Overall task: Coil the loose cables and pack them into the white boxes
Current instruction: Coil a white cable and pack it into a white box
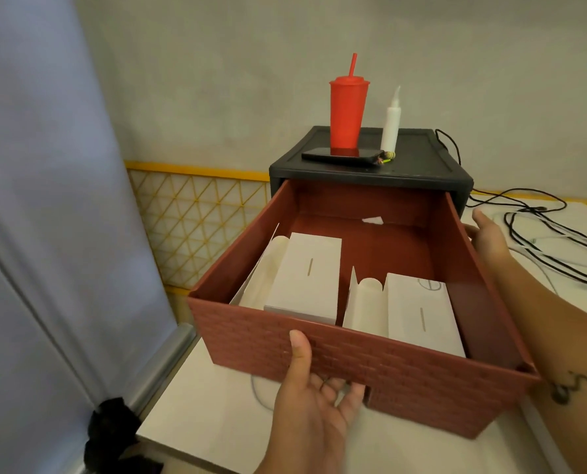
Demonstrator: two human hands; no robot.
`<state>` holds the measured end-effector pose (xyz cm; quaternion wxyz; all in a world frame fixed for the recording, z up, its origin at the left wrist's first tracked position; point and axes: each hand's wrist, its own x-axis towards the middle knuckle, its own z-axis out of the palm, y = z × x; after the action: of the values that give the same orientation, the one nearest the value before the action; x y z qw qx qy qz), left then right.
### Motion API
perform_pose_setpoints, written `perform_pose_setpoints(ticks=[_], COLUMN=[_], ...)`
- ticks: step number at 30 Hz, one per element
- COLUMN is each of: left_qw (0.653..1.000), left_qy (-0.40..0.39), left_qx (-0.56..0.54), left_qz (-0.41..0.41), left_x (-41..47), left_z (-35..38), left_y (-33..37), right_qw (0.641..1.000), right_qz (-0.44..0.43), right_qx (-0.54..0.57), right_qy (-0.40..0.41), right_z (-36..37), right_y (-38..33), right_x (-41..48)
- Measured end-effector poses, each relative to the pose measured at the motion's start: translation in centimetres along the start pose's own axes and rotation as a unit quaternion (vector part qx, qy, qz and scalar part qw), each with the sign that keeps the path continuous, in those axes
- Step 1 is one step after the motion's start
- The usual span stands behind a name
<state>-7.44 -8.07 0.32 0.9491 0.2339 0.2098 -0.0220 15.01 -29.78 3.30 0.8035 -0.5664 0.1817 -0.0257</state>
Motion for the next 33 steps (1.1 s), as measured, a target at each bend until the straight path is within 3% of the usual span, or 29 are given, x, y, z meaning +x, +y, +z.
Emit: perform_pose_setpoints(ticks=[8, 15, 22, 31, 33], left_qw=[0.995, 0.978, 0.969, 0.961, 0.957], left_qy=[0.019, -0.001, -0.008, -0.004, -0.009], left_qx=[0.092, 0.206, 0.246, 0.277, 0.291], left_qz=[0.022, 0.043, 0.015, 0.014, 0.009], left_x=[0.5, -0.2, -1.1, -1.9, -2.1], left_z=[-0.7, -1.1, -0.9, -0.7, -0.7], left_y=[-0.9, -2.0, -3.2, -3.4, -3.6], right_qw=[0.997, 0.971, 0.884, 0.750, 0.740], right_qz=[-0.036, -0.086, -0.108, 0.004, 0.020], right_qx=[-0.066, -0.222, -0.452, -0.657, -0.667], right_qy=[-0.002, 0.034, 0.050, 0.077, 0.083], right_z=[-0.7, -3.9, -8.5, -12.8, -13.2], right_y=[-1.1, -1.3, 1.5, 6.3, 6.8], right_x=[-2.4, -6.9, -13.9, -19.9, -20.6])
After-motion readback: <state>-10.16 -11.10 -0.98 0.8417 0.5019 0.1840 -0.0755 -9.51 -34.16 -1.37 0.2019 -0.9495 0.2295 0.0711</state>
